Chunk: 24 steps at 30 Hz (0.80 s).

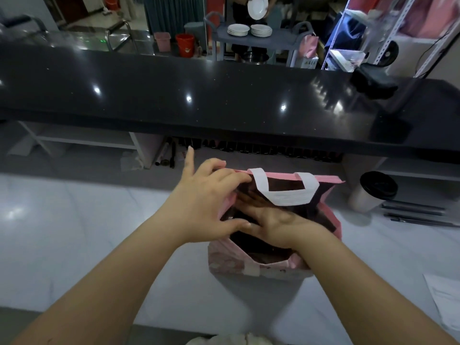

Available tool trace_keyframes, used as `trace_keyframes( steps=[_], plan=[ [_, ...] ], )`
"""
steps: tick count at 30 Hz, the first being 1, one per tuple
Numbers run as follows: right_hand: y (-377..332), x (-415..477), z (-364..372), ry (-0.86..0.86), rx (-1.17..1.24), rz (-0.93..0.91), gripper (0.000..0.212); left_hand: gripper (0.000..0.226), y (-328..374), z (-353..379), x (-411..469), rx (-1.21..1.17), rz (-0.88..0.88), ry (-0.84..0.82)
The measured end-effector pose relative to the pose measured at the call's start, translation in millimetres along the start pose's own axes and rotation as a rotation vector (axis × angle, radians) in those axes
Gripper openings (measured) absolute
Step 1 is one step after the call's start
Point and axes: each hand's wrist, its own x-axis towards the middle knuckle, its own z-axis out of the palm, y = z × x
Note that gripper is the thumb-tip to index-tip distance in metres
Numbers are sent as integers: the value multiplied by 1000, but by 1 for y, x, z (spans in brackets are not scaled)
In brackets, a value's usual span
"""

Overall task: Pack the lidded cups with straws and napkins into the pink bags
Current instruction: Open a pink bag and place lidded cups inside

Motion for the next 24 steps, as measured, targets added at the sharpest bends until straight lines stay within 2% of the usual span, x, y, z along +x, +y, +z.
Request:
trace_keyframes(
  steps=[2, 5, 7, 10, 12, 15, 17, 20, 24],
  plan=[
    [-3, -10, -24, 49, 41, 8, 63, 67, 1, -4, 7, 114, 13, 79],
    [-5, -26, -50, 136, -103, 70, 64, 53, 2, -8, 18, 169, 10, 165],
    [-7, -37, -62, 215, -137, 92, 67, 47, 3, -11, 26, 164, 8, 190],
    [-4, -55, -75, 222, -147, 118, 67, 40, 17, -16, 37, 101, 16, 185],
    [0, -72, -82, 230, -77, 158, 59, 32, 34, -19, 46, 39, 23, 215],
    [14, -101, -89, 389, -22, 230, 38, 21, 62, -23, 64, 21, 18, 213],
    [29, -117, -93, 496, 15, 275, 26, 18, 80, -25, 81, 42, 28, 207],
    [52, -136, -97, 626, 19, 307, 29, 14, 110, -22, 112, 25, 78, 242],
    [82, -161, -97, 735, 9, 329, 28, 27, 161, -8, 153, 12, 98, 215]
  ],
)
